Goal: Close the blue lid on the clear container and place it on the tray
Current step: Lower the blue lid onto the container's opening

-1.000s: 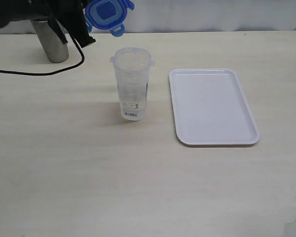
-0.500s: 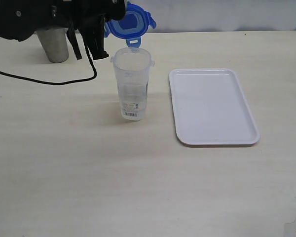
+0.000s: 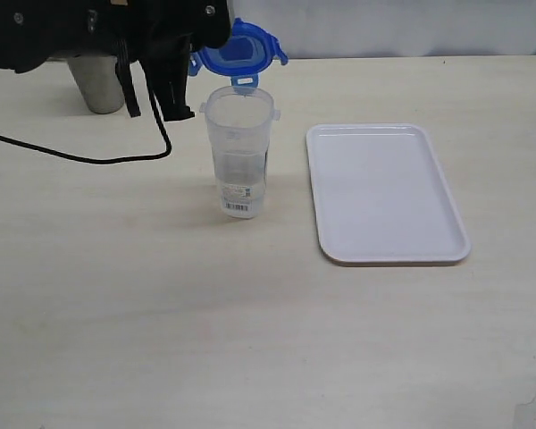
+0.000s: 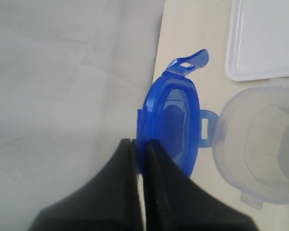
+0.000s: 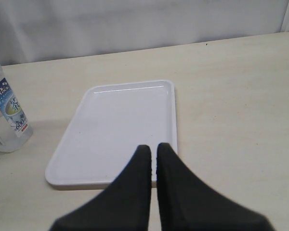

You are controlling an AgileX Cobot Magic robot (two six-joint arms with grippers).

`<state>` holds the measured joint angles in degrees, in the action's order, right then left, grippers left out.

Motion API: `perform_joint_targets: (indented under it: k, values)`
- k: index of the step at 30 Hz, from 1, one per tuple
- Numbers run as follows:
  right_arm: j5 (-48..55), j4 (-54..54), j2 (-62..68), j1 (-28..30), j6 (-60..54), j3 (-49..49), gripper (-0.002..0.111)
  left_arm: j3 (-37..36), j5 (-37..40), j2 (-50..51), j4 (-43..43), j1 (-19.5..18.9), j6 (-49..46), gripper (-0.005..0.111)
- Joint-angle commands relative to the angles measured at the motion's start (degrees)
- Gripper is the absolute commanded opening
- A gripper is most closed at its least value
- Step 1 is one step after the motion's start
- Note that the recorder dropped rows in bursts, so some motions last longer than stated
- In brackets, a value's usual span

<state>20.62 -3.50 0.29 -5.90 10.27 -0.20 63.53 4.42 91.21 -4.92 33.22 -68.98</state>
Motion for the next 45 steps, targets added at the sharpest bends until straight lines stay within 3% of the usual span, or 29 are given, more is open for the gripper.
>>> perform_joint_targets:
  k: [1,34,45]
  values:
    - [-0.14,0.03,-0.29,0.4,-0.12,0.2,0.004,-0.17,2.37,-0.53,0.03,0.8,0.05,0.0]
    - [-0.14,0.03,-0.29,0.4,-0.12,0.2,0.004,-0.17,14.54,-0.88,-0.16,0.85,0.05,0.0]
    - [-0.14,0.03,-0.29,0.4,-0.12,0.2,0.004,-0.17,5.64,-0.88,-3.71,0.85,0.47,0.0]
